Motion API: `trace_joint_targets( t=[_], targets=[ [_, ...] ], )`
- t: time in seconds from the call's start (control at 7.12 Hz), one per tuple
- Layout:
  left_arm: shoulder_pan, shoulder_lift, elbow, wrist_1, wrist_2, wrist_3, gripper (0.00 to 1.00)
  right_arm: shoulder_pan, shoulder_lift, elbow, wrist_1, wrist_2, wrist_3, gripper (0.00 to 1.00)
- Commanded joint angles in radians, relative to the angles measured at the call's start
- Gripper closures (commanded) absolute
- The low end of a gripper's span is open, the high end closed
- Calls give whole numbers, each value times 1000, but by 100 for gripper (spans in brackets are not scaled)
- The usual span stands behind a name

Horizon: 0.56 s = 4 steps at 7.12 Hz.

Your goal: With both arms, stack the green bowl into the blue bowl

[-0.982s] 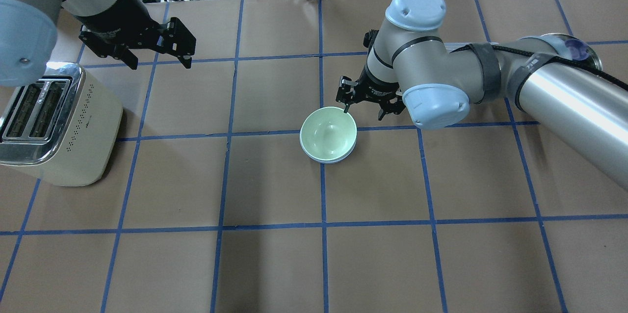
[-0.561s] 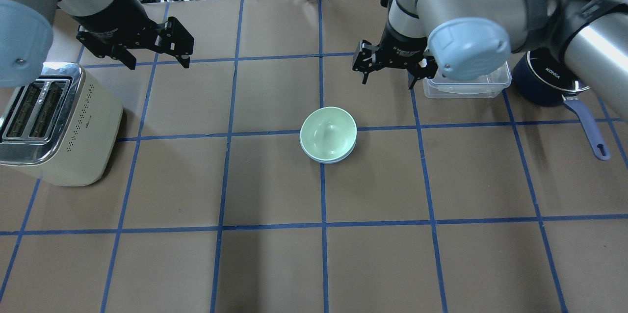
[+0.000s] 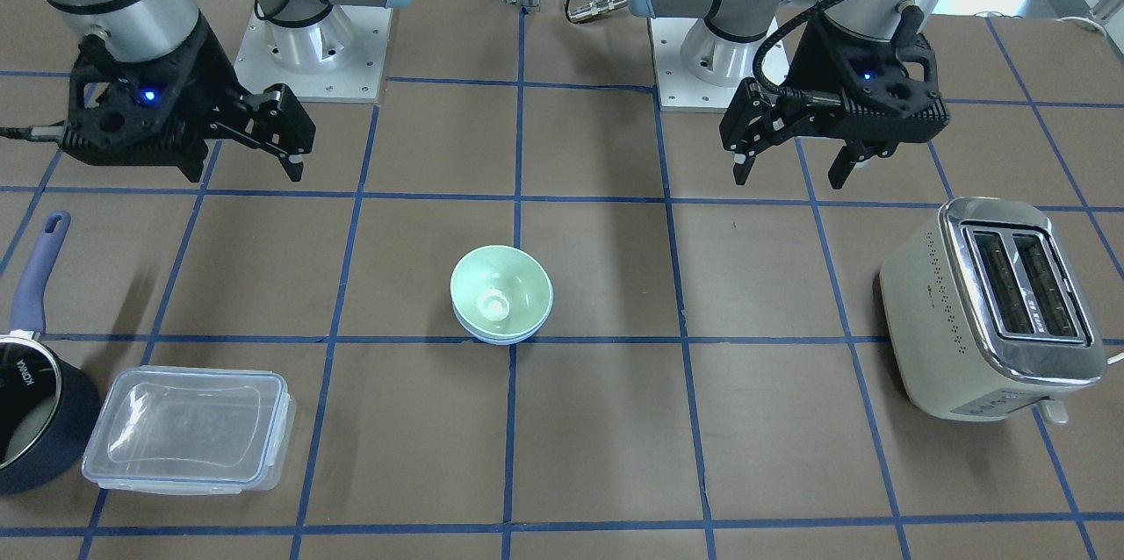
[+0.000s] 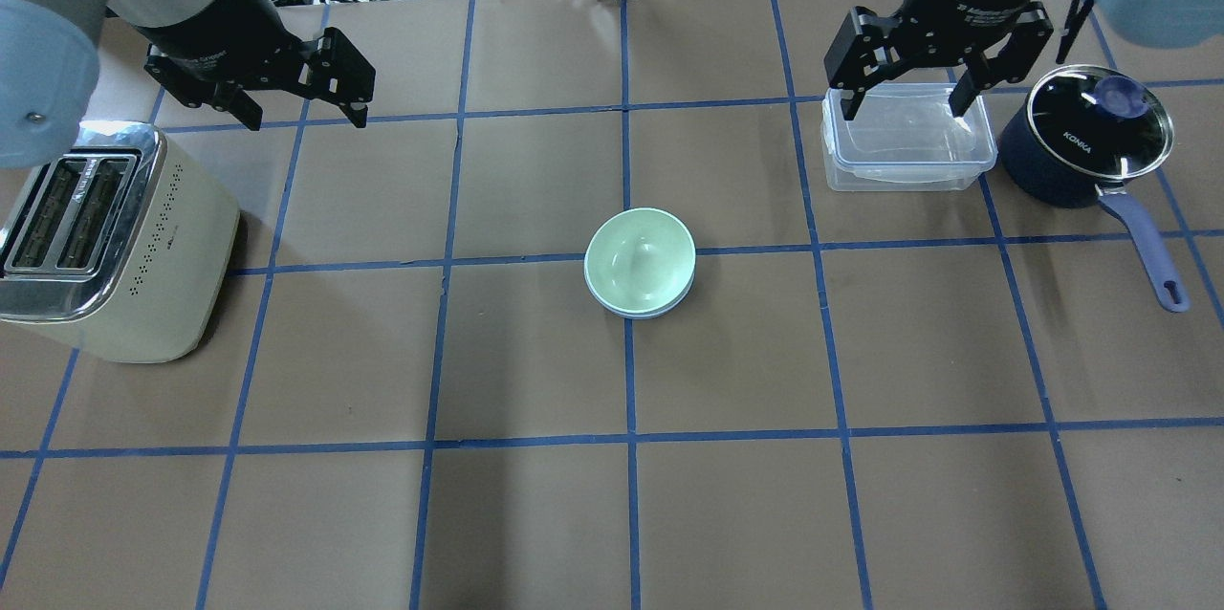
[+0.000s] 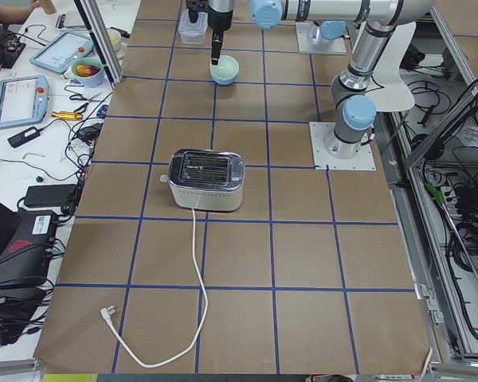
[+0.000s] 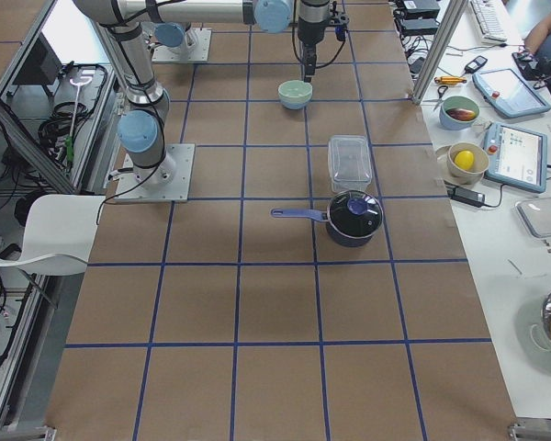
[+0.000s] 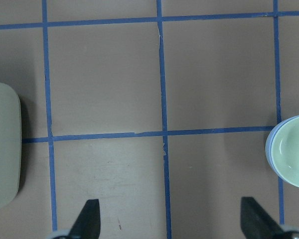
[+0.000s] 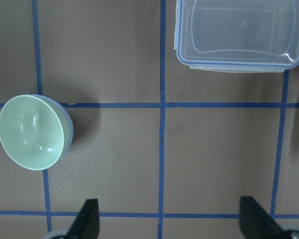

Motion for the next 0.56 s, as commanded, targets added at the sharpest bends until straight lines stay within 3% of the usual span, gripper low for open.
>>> trace_joint_targets(
  t=[0.0, 0.42],
  targets=[
    [0, 1, -1, 1, 0, 0, 0, -5, -16, -2, 11, -26, -13, 0],
    [0, 1, -3, 1, 0, 0, 0, 1, -18, -10, 7, -17, -6, 0]
  ],
)
